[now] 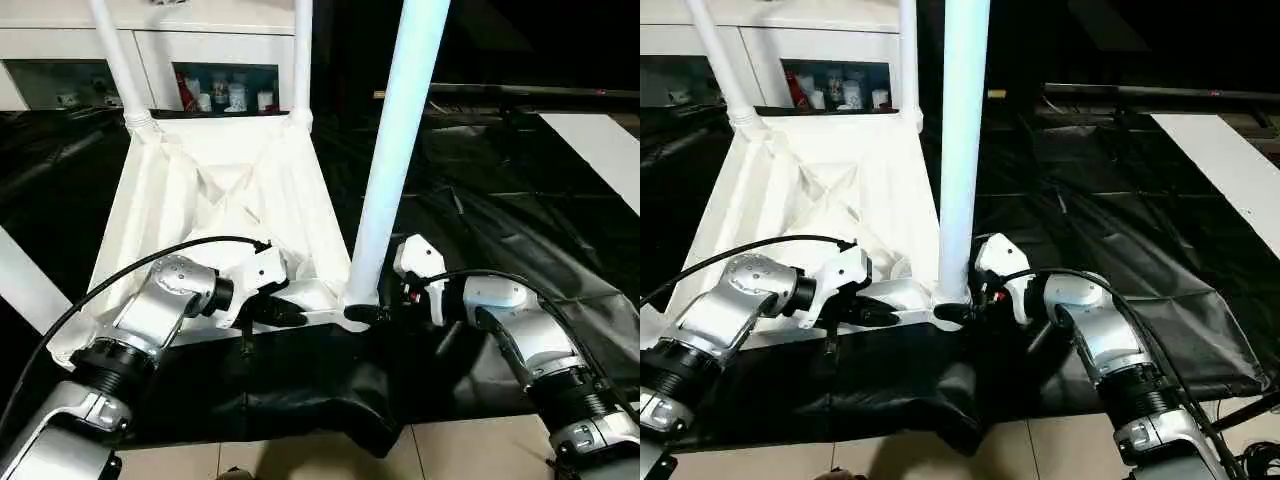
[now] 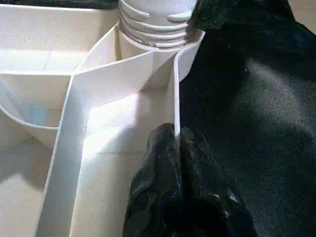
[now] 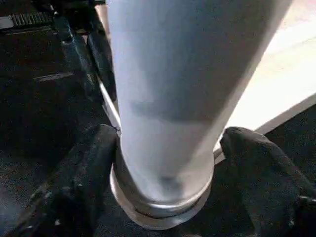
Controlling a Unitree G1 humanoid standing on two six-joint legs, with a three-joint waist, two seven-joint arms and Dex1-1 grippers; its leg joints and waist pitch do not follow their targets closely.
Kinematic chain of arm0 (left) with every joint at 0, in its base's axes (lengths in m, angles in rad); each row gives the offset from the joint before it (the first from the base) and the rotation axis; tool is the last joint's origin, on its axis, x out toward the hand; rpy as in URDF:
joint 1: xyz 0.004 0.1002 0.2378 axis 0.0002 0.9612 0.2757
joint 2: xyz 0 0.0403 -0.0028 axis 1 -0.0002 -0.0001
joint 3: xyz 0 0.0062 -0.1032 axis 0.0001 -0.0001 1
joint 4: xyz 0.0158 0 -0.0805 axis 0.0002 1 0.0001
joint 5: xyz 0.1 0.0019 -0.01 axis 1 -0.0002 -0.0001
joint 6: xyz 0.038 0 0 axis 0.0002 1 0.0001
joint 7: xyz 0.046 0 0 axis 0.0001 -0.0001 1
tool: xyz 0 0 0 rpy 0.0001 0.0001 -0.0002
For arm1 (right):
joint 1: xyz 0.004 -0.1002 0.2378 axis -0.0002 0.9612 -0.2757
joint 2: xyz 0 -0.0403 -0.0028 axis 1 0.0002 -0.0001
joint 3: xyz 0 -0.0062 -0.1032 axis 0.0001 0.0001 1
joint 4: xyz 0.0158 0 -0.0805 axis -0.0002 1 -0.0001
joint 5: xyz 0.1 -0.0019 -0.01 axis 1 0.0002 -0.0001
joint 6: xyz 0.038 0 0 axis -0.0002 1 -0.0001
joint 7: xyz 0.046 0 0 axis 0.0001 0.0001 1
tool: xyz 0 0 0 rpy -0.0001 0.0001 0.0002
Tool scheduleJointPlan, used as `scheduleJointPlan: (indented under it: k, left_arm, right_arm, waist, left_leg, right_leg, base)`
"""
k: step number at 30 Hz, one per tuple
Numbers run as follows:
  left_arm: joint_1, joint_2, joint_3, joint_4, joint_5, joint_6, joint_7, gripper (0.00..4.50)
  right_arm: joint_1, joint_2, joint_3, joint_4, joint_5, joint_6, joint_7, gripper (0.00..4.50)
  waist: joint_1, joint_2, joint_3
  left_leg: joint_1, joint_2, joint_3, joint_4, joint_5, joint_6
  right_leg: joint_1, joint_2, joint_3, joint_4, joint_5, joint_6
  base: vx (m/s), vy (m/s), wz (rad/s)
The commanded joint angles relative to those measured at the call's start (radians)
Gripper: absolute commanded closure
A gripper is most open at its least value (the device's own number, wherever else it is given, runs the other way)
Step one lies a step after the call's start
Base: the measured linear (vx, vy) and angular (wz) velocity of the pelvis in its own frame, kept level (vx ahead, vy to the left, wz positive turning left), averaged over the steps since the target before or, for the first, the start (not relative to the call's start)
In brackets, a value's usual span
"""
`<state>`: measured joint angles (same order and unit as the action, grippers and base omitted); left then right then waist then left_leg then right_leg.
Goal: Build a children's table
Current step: Rotate leg to tighten
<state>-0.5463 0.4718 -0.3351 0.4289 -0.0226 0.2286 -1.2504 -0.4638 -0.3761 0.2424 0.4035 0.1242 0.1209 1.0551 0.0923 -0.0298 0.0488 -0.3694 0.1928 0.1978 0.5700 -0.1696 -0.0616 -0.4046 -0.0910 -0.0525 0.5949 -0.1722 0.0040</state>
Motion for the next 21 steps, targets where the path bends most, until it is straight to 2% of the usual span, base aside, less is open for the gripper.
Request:
scheduleJointPlan:
  k: [1,7,17,18,19,20,21]
  left_arm:
    - [0.003,-0.009,-0.034,-0.032,-0.007,0.004,-0.038,4.50]
    - [0.003,-0.008,-0.031,-0.031,-0.005,0.006,-0.037,4.50]
    - [0.007,-0.003,-0.030,-0.027,0.005,0.020,-0.022,4.50]
    - [-0.016,-0.047,-0.009,0.022,0.022,0.054,0.076,4.50]
    - [-0.016,-0.047,-0.009,0.022,0.022,0.054,0.076,4.50]
    - [-0.024,-0.062,-0.003,0.039,0.028,0.065,0.109,4.50]
    - [-0.061,-0.128,0.016,0.103,0.049,0.088,0.230,4.50]
  right_arm:
    - [0.007,-0.013,0.007,-0.003,0.011,0.002,0.006,1.21]
    - [0.006,-0.007,0.002,0.002,0.007,0.003,0.011,1.83]
    - [0.009,0.011,0.001,0.023,-0.007,0.009,-0.017,1.99]
    - [0.003,0.063,-0.036,0.072,-0.019,0.053,-0.155,1.99]
    - [0.003,0.063,-0.036,0.072,-0.019,0.053,-0.155,1.99]
    - [0.001,0.079,-0.047,0.086,-0.021,0.067,-0.195,1.99]
    - [-0.004,0.147,-0.080,0.124,-0.026,0.105,-0.333,1.99]
  waist:
    - [-0.002,0.001,-0.063]
    - [-0.002,0.000,-0.063]
    - [-0.004,0.002,-0.065]
    - [-0.009,0.005,-0.062]
    - [-0.008,0.005,-0.060]
    - [-0.007,0.004,-0.059]
    - [-0.013,0.004,-0.057]
  left_leg:
    - [0.016,0.038,-0.013,-0.061,-0.206,0.031]
    - [0.017,0.038,-0.013,-0.060,-0.212,0.029]
    - [0.017,0.037,-0.013,-0.059,-0.207,0.028]
    - [0.017,0.037,-0.012,-0.060,-0.216,0.022]
    - [0.017,0.035,-0.013,-0.061,-0.228,0.014]
    - [0.020,0.036,-0.017,-0.064,-0.266,-0.001]
    - [0.018,0.034,-0.017,-0.065,-0.292,-0.016]
  right_leg:
    - [0.045,-0.048,0.038,-0.052,-0.148,-0.237]
    - [0.045,-0.049,0.038,-0.054,-0.169,-0.231]
    - [0.046,-0.048,0.037,-0.052,-0.155,-0.238]
    - [0.042,-0.047,0.039,-0.053,-0.160,-0.243]
    - [0.042,-0.048,0.038,-0.057,-0.185,-0.238]
    - [0.042,-0.050,0.037,-0.063,-0.250,-0.222]
    - [0.039,-0.049,0.039,-0.064,-0.296,-0.206]
  base:
    - [0.000,0.000,0.00]
    - [0.000,0.000,0.00]
    - [0.000,0.000,0.00]
    - [0.000,0.000,0.00]
    - [0.000,0.000,0.00]
    - [0.000,0.000,0.00]
    - [0.000,0.000,0.00]
